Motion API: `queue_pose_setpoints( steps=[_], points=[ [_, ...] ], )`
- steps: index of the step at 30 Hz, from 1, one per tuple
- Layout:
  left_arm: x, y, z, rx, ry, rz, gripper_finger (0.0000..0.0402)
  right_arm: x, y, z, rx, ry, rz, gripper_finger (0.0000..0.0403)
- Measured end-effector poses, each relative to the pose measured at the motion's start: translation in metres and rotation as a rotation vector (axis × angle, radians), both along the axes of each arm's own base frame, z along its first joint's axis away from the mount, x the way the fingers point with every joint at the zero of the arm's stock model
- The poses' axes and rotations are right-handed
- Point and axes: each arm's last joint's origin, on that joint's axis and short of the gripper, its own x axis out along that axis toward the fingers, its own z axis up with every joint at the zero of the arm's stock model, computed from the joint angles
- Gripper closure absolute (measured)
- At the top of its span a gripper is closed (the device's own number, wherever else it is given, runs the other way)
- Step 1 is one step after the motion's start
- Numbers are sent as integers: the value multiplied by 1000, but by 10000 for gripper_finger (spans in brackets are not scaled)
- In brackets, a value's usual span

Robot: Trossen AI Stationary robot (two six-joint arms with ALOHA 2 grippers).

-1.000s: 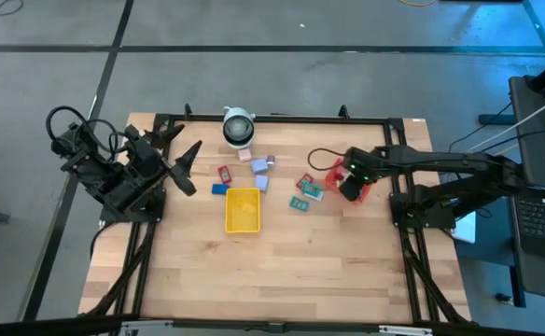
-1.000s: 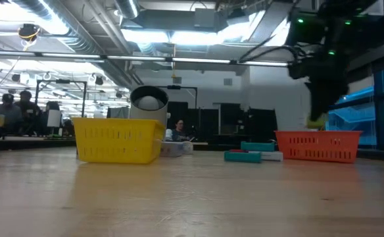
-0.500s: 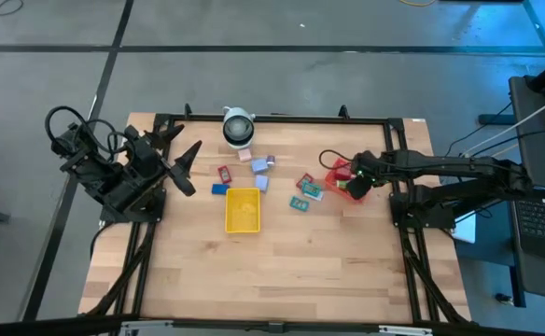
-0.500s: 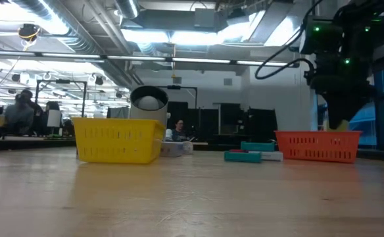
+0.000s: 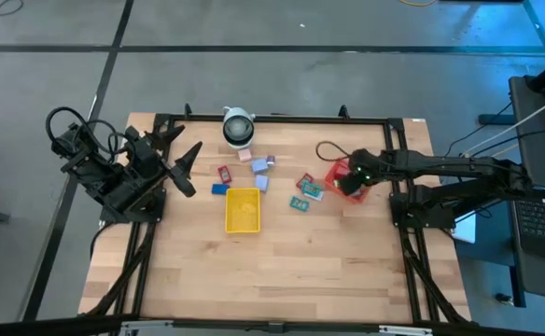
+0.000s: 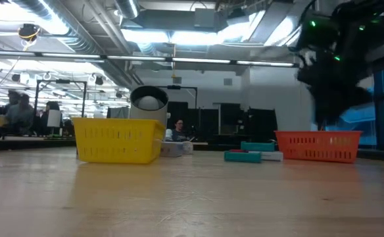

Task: Pick & Place Office items
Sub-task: Put the bottom blue charger adapter into the orange basket

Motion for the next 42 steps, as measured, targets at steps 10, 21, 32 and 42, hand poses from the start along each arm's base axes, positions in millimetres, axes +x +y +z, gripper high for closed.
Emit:
queue_pose_setpoints(
  steps=[10, 21, 32, 42],
  points=[
    [2, 2, -12, 16, 17, 12, 151, 74, 2, 71, -346, -994, 138, 220],
    [0, 16, -76, -162, -210, 70, 151, 101, 8, 154, -510, -1250, 279, 220],
    [4, -2, -70, -10, -34, -3, 151, 107, 23, 195, -635, -1092, 658, 220],
    [20, -6, 61, 315, 83, -276, 151, 108, 31, 203, -622, -1110, 682, 220]
  ],
)
